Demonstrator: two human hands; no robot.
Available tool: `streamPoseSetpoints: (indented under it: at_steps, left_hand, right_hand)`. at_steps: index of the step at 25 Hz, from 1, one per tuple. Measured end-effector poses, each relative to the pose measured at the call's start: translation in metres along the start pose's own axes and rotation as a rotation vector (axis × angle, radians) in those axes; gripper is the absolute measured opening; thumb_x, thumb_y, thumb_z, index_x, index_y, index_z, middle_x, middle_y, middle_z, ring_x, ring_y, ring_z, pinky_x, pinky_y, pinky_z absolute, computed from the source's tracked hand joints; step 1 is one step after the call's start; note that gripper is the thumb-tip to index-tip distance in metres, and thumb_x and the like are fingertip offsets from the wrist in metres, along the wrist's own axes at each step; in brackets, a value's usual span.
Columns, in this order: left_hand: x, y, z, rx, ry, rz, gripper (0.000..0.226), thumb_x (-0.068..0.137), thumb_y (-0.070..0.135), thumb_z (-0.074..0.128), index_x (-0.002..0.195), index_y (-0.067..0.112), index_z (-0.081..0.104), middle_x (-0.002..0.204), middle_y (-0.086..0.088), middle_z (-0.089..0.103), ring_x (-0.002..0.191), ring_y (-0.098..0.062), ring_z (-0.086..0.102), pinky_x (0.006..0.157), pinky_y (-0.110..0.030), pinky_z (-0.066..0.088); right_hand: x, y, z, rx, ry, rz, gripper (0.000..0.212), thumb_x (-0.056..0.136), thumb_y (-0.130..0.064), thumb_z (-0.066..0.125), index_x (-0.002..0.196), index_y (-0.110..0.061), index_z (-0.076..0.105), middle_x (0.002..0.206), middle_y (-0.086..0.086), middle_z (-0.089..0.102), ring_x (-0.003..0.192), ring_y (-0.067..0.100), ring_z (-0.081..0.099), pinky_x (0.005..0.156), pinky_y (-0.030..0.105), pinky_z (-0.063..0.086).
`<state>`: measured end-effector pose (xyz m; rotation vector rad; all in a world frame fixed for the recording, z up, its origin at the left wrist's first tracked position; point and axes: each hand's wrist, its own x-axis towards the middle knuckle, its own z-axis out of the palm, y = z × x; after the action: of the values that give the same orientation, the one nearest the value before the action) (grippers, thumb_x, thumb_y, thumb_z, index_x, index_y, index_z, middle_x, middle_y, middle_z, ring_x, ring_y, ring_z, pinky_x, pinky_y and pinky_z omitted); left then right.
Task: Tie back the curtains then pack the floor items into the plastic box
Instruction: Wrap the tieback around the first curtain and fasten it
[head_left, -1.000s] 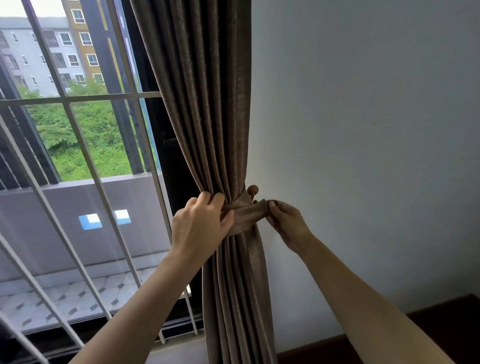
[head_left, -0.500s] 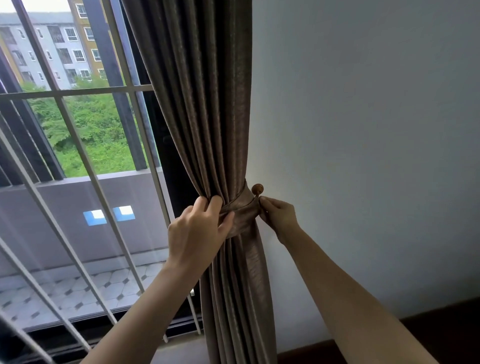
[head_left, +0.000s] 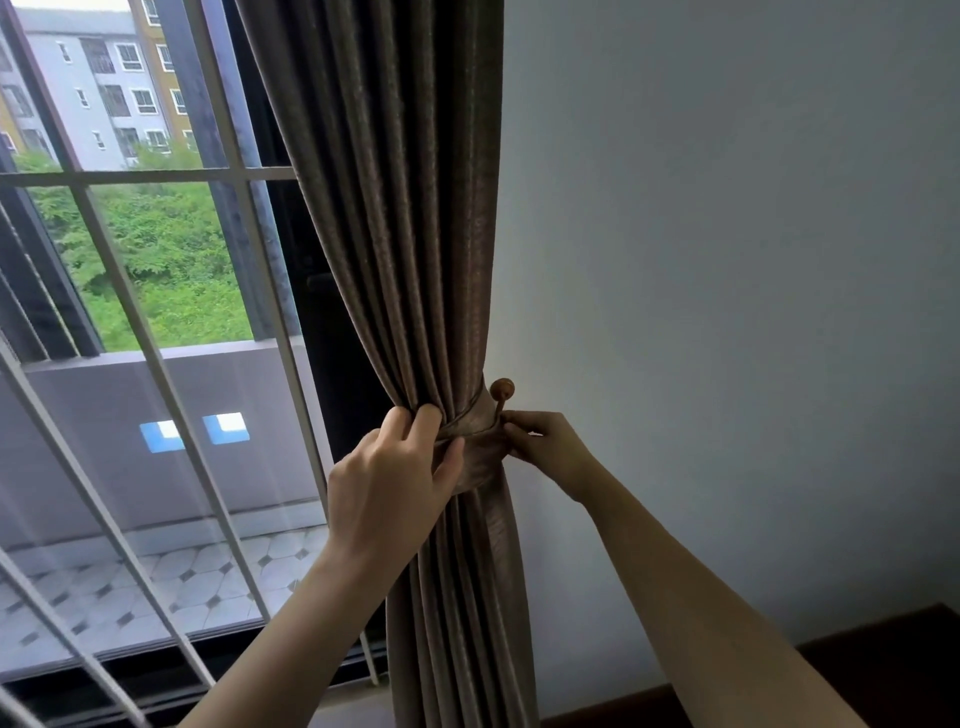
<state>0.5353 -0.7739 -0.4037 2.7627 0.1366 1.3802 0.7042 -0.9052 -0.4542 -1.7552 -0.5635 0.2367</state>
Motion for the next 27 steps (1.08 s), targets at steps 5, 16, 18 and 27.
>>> streamPoseSetpoints:
  at_steps: [5,16,18,27]
  left_hand:
    - [-0.001,0.001,0.001,-0.018,-0.021,-0.012,0.020,0.083,0.031,0.065,0.089,0.012,0.062,0.066,0.002,0.057,0.046,-0.013,0.053,0.042,-0.019,0.042]
    - [-0.002,-0.001,0.004,-0.030,-0.016,-0.019,0.020,0.083,0.030,0.066,0.089,0.012,0.061,0.064,0.004,0.056,0.045,-0.011,0.050,0.040,-0.018,0.039]
    - [-0.003,0.001,0.006,-0.053,-0.022,-0.014,0.020,0.083,0.028,0.066,0.092,0.012,0.060,0.066,0.003,0.058,0.045,-0.011,0.052,0.039,-0.021,0.044]
    - [-0.006,-0.011,0.014,-0.130,-0.081,0.067,0.034,0.082,0.019,0.067,0.113,0.014,0.056,0.077,0.003,0.061,0.048,-0.004,0.043,0.041,-0.014,0.041]
  right_hand:
    - [0.000,0.010,0.014,-0.040,0.122,-0.004,0.025,0.094,-0.006,0.051,0.114,-0.004,0.065,0.096,0.010,0.066,0.084,0.021,0.065,0.087,0.029,0.055]
    - [0.008,0.014,0.002,-0.306,0.112,-0.265,0.019,0.084,-0.004,0.066,0.103,-0.008,0.066,0.098,0.004,0.065,0.089,0.017,0.062,0.078,0.010,0.048]
    - [0.010,0.017,0.004,-0.366,0.153,-0.317,0.017,0.083,-0.004,0.067,0.099,-0.007,0.065,0.093,0.002,0.062,0.085,0.017,0.060,0.076,0.013,0.050]
    - [0.026,0.014,0.014,-0.521,0.435,-0.330,0.009,0.081,-0.003,0.063,0.085,-0.011,0.064,0.085,0.004,0.065,0.074,0.020,0.058,0.068,0.036,0.052]
